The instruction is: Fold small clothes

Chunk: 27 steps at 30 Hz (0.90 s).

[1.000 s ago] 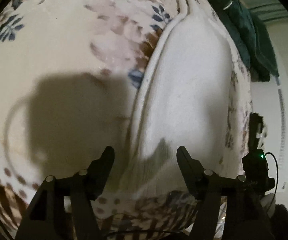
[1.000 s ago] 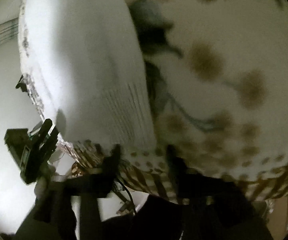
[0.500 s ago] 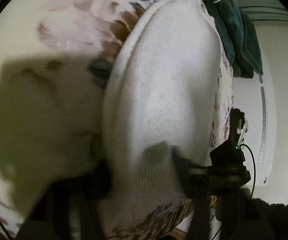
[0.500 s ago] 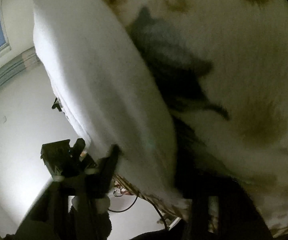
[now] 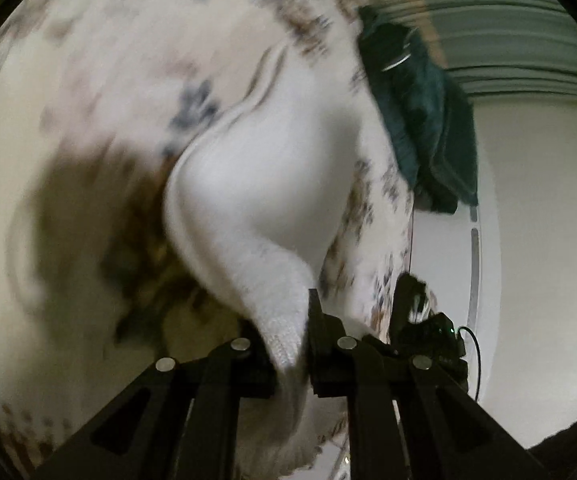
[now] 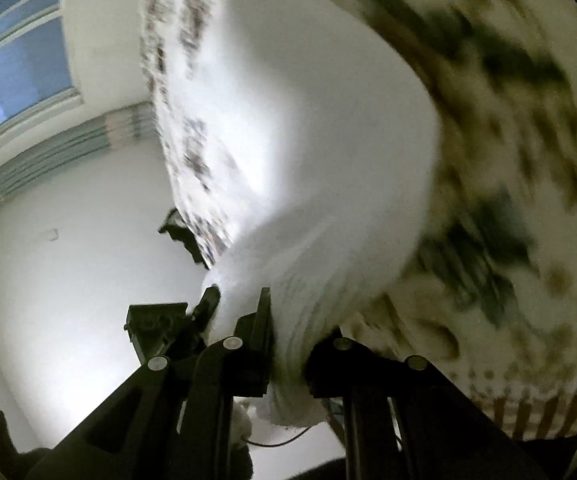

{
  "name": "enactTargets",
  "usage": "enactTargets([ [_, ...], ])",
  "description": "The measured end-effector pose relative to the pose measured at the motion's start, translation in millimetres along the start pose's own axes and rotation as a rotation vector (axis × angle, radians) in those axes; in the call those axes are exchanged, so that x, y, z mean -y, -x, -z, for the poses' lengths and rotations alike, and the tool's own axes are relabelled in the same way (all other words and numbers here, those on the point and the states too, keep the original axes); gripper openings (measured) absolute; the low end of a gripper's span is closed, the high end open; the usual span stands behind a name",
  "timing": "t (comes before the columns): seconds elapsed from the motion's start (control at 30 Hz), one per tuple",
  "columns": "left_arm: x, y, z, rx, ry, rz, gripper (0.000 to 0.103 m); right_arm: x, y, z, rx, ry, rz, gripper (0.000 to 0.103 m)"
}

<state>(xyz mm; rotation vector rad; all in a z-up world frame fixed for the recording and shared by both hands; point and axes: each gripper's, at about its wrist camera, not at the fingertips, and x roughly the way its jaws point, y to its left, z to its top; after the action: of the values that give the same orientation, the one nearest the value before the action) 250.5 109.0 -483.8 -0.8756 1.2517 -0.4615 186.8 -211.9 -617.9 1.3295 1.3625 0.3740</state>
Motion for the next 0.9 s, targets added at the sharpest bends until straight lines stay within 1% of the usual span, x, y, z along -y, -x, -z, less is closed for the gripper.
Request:
enactTargets([
  [0.07, 19, 0, -22, 0.033, -0.043, 0.003, 0.009, -19, 10, -15, 0.031, 0.026, -0.008, 0.013],
  [0.13, 33, -5, -46, 0.056, -0.076, 0.011, 0.009, -41, 19, -38, 0.065, 0.062, -0.007, 0.013],
  [0.23, 50, -23, -86, 0.09, -0.106, 0.013, 0.009, -59, 45, -89, 0.114, 0.097, -0.005, 0.013],
  [0.3, 57, -38, -110, 0.106, -0.114, 0.015, 0.009, -74, 44, -122, 0.145, 0.12, -0.001, 0.013],
  [0.37, 60, -52, -137, 0.12, -0.119, 0.016, 0.009, -91, 40, -159, 0.185, 0.139, 0.021, 0.013],
  [0.4, 60, -61, -151, 0.122, -0.119, 0.029, 0.009, -98, 34, -178, 0.194, 0.145, 0.023, 0.013],
  [0.47, 62, -78, -176, 0.107, -0.1, 0.034, 0.011, -105, 30, -220, 0.229, 0.12, 0.05, 0.013],
  [0.5, 62, -90, -192, 0.097, -0.083, 0.035, 0.013, -107, 25, -239, 0.233, 0.104, 0.049, 0.013],
  [0.53, 62, -98, -205, 0.093, -0.069, 0.035, 0.021, -108, 20, -260, 0.238, 0.078, 0.052, 0.018],
  [0.57, 60, -104, -218, 0.104, -0.052, 0.023, 0.028, -106, 17, -275, 0.245, 0.053, 0.057, 0.018],
  [0.6, 58, -106, -230, 0.125, -0.036, 0.03, 0.049, -105, 11, -296, 0.245, 0.021, 0.052, 0.021],
  [0.63, 56, -107, -242, 0.153, -0.019, 0.04, 0.071, -104, 0, -306, 0.237, 0.003, 0.048, 0.034],
  [0.67, 53, -106, -253, 0.181, 0.004, 0.035, 0.073, -102, -3, -317, 0.237, -0.006, 0.041, 0.042],
  [0.7, 48, -104, -263, 0.21, 0.028, 0.058, 0.073, -102, -2, -325, 0.256, -0.007, 0.024, 0.048],
  [0.73, 46, -102, -270, 0.227, 0.039, 0.067, 0.073, -104, 2, -332, 0.272, -0.005, 0.013, 0.051],
  [0.8, 45, -100, -280, 0.243, 0.015, 0.027, 0.073, -112, 9, -339, 0.283, 0.015, 0.026, 0.058],
  [0.83, 47, -102, -283, 0.241, -0.022, -0.016, 0.073, -119, 17, -338, 0.294, 0.058, 0.053, 0.058],
  [0.87, 49, -104, -282, 0.23, -0.058, -0.061, 0.073, -124, 23, -335, 0.299, 0.108, 0.107, 0.058],
  [0.9, 50, -110, -281, 0.203, -0.105, -0.106, 0.073, -129, 27, -331, 0.304, 0.162, 0.19, 0.059],
])
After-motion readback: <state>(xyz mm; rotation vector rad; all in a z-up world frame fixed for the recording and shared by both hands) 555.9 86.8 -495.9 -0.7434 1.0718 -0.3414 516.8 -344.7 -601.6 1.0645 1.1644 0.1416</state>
